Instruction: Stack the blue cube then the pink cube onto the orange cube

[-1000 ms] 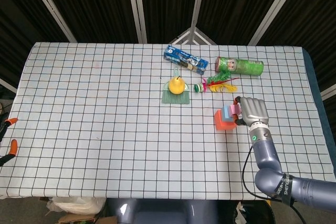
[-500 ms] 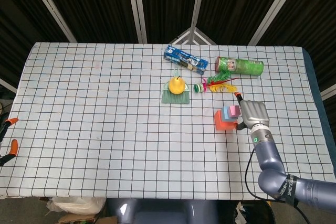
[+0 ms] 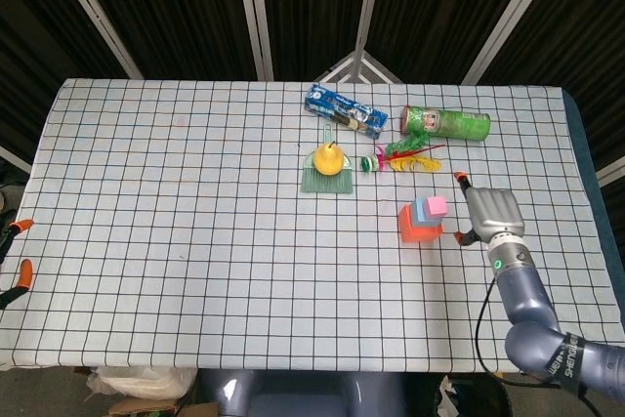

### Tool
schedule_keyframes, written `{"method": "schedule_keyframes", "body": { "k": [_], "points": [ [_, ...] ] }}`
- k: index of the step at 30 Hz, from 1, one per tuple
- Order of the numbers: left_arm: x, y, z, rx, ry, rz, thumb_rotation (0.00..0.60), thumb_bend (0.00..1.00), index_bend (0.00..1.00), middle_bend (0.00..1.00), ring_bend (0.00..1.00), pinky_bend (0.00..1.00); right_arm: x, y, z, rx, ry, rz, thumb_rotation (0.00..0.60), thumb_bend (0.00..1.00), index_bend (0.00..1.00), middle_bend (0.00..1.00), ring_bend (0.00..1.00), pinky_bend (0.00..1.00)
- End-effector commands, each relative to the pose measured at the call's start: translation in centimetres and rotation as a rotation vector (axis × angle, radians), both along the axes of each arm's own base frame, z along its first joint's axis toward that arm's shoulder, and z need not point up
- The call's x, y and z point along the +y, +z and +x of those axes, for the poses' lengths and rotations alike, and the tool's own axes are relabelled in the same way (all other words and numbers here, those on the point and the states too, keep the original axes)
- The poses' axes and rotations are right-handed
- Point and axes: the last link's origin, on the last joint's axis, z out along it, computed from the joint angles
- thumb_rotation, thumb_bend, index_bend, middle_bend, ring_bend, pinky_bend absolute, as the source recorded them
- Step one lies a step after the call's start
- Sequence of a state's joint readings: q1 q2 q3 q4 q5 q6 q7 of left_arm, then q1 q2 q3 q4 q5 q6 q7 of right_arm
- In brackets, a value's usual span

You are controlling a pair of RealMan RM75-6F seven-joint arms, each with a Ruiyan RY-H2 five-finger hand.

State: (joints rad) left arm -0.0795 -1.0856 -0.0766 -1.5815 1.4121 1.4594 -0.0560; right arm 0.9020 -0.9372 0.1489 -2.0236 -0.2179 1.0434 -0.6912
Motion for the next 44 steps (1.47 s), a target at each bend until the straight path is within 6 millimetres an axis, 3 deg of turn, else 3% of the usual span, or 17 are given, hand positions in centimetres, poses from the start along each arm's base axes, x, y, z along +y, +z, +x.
{"method": "schedule_keyframes", "body": {
  "k": [1, 5, 9, 14, 16, 19, 23, 29, 34, 44],
  "points": [
    [0.0, 0.0, 0.0, -0.002, 0.0, 0.001, 0.6, 0.58, 0.19, 0.07, 0.0, 0.0, 2.5, 3.4, -1.3, 0.108, -0.047, 0.036, 0.6, 0.33, 0.0, 1.0, 1.0, 0.91],
    [-0.1, 0.0, 0.1, -0.002, -0.002, -0.005, 0.6, 0.59, 0.19, 0.07, 0.0, 0.0, 5.2, 6.4, -3.1, 0.143, -0.113, -0.018, 0.6, 0.33, 0.0, 0.99, 0.93, 0.8],
    [-0.2, -0.3, 0.3, 0.001, -0.008, -0.015, 0.6, 0.58, 0.2, 0.07, 0.0, 0.0, 8.7, 7.5, -5.7, 0.111, -0.154, -0.108, 0.6, 0.33, 0.0, 0.79, 0.7, 0.55],
    [-0.5, -0.5, 0.5, 0.006, -0.011, -0.023, 0.6, 0.59, 0.22, 0.07, 0.0, 0.0, 13.2, 5.8, -9.6, 0.001, -0.085, -0.197, 0.6, 0.33, 0.0, 0.43, 0.4, 0.26],
    [-0.6, -0.6, 0.6, 0.006, -0.012, -0.028, 0.6, 0.58, 0.22, 0.07, 0.0, 0.0, 14.8, 4.1, -11.1, -0.038, 0.08, -0.296, 0.6, 0.33, 0.0, 0.31, 0.29, 0.18],
    [-0.6, -0.7, 0.7, 0.006, -0.016, -0.034, 0.6, 0.58, 0.22, 0.07, 0.0, 0.0, 15.7, 2.2, -11.9, -0.044, 0.26, -0.361, 0.6, 0.33, 0.0, 0.2, 0.19, 0.12],
    [-0.7, -0.7, 0.7, 0.006, -0.018, -0.037, 0.6, 0.58, 0.22, 0.06, 0.0, 0.0, 15.8, 0.8, -12.5, -0.016, 0.368, -0.34, 0.6, 0.33, 0.0, 0.18, 0.17, 0.09],
    [-0.9, -0.5, 0.7, 0.002, -0.022, -0.03, 0.6, 0.58, 0.22, 0.06, 0.0, 0.0, 15.6, -0.1, -13.3, -0.009, 0.366, -0.318, 0.6, 0.33, 0.0, 0.18, 0.16, 0.09],
    [-0.9, -0.4, 0.7, 0.0, -0.025, -0.029, 0.6, 0.58, 0.22, 0.06, 0.0, 0.0, 15.6, -0.4, -14.2, -0.002, 0.321, -0.299, 0.6, 0.33, 0.0, 0.16, 0.14, 0.09],
    [-1.1, -0.3, 0.9, 0.007, -0.043, -0.026, 0.6, 0.58, 0.22, 0.06, 0.0, 0.0, 15.4, 0.1, -14.1, -0.027, 0.321, -0.319, 0.6, 0.33, 0.0, 0.16, 0.14, 0.09]
  ]
}}
